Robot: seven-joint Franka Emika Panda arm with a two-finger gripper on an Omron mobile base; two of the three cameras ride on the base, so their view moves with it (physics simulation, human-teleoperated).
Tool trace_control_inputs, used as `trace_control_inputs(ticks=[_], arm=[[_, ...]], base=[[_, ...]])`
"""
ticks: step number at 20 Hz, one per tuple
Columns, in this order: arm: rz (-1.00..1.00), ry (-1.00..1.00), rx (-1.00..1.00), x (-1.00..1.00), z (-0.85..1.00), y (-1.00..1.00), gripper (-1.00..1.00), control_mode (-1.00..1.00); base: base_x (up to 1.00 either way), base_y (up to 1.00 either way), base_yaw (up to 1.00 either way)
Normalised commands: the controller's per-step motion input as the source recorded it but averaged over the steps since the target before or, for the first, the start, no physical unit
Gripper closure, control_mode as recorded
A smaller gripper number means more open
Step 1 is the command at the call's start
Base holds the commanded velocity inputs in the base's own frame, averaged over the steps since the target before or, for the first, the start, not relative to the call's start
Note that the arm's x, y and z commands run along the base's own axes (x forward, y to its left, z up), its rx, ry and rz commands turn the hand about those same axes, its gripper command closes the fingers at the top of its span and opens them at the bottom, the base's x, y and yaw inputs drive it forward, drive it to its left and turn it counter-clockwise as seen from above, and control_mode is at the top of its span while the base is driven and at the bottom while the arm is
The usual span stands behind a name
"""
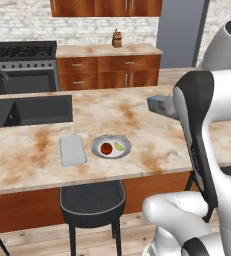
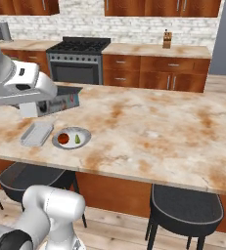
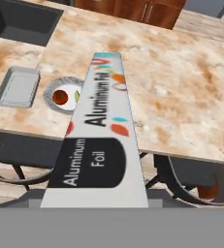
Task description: Retrieve the tupperware and aluminum foil from the cabinet and place them on the dining counter near the plate with tomato and lemon wedge to prepare for storing leftovers.
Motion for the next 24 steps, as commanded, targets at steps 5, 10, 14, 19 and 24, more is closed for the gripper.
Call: trace_control_inputs(ticks=[5,10,14,19,24], arm=[[0.25,0.0,0.02,0.79,-0.92,-0.25,1.0,-1.0],[0.07,0.0,0.0,0.85,-0.99,-0.36,1.0,-1.0],[-0.02,0.0,0.05,0.58,-0.76,-0.58,1.0,-1.0],[-0.02,0.0,0.07,0.65,-0.62,-0.28,1.0,-1.0],[0.0,0.04,0.08,0.83,-0.56,-0.07,1.0,-1.0]], base=[[0.0,0.0,0.0],[0.0,0.0,0.0],[0.0,0.0,0.0],[0.0,0.0,0.0],[0.0,0.0,0.0]])
